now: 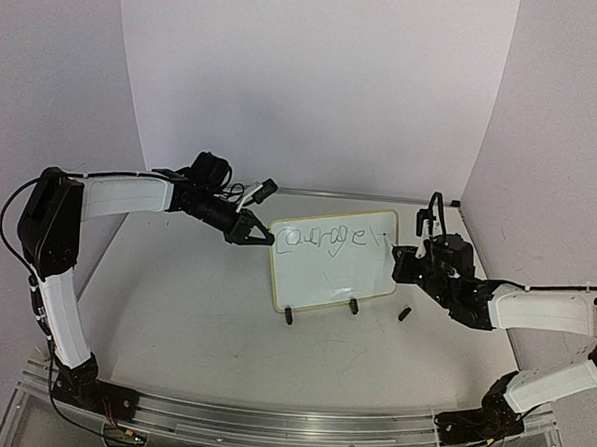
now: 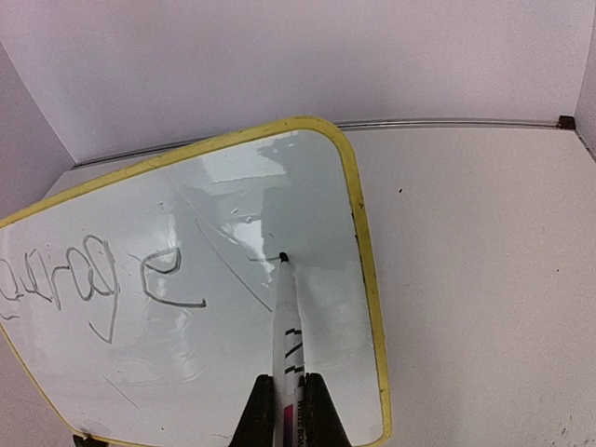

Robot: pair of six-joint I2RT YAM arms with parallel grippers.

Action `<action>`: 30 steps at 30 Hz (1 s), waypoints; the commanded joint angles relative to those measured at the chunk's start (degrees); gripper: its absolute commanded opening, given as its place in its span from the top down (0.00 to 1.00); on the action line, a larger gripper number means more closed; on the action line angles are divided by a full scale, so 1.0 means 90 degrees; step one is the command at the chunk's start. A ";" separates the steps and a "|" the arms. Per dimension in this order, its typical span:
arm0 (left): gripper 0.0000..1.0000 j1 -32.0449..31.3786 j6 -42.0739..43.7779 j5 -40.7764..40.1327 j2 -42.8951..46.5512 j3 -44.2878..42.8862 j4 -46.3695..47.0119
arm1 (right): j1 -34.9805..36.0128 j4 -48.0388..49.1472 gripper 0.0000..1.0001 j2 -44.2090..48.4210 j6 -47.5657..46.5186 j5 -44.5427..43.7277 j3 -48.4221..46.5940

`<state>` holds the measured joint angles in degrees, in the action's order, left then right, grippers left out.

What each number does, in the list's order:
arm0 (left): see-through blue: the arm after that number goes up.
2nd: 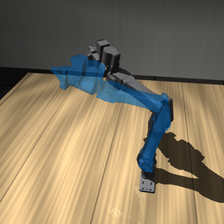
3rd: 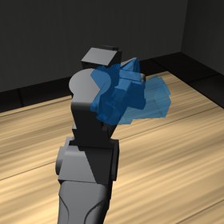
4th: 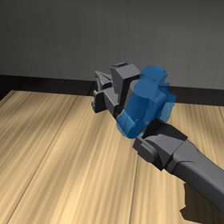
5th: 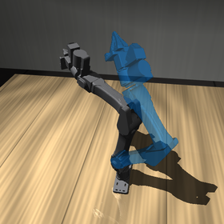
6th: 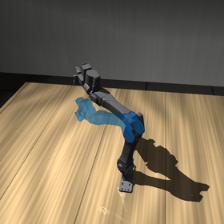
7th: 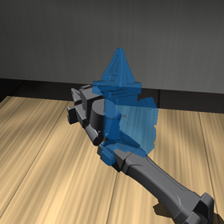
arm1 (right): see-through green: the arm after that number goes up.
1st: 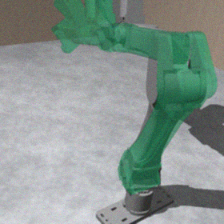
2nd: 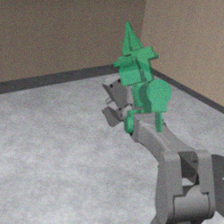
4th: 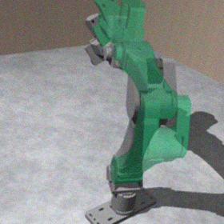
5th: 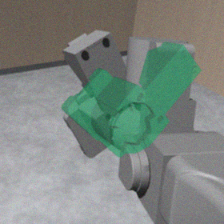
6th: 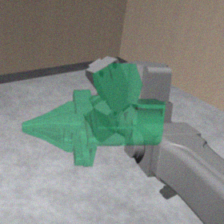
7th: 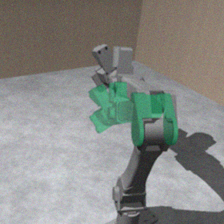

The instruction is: Write a sentence on the whiteboard

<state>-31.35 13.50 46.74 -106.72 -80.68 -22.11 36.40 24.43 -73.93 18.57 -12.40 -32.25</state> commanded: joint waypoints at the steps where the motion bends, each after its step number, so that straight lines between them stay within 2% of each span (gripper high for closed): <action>1: 1.00 -0.0024 0.0635 -0.0860 -0.0076 -0.0049 -0.0119 | -0.0012 0.0039 1.00 -0.0132 0.0081 -0.0508 -0.0283; 13: 1.00 -0.0022 0.0608 -0.0849 -0.0081 -0.0058 -0.0113 | -0.0007 0.0101 1.00 0.0555 -0.0108 -0.0033 -0.0172; 23: 1.00 -0.0024 0.0614 -0.0865 -0.0058 -0.0049 -0.0113 | -0.0011 0.0067 1.00 -0.0089 -0.0241 -0.0122 -0.0690; 30: 1.00 -0.0023 0.0611 -0.0854 -0.0066 -0.0049 -0.0108 | -0.0012 -0.0010 1.00 -0.0260 -0.0064 -0.0270 -0.0648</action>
<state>-31.46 13.50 46.72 -106.72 -80.68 -22.06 36.40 24.41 -75.34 17.27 -13.61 -36.80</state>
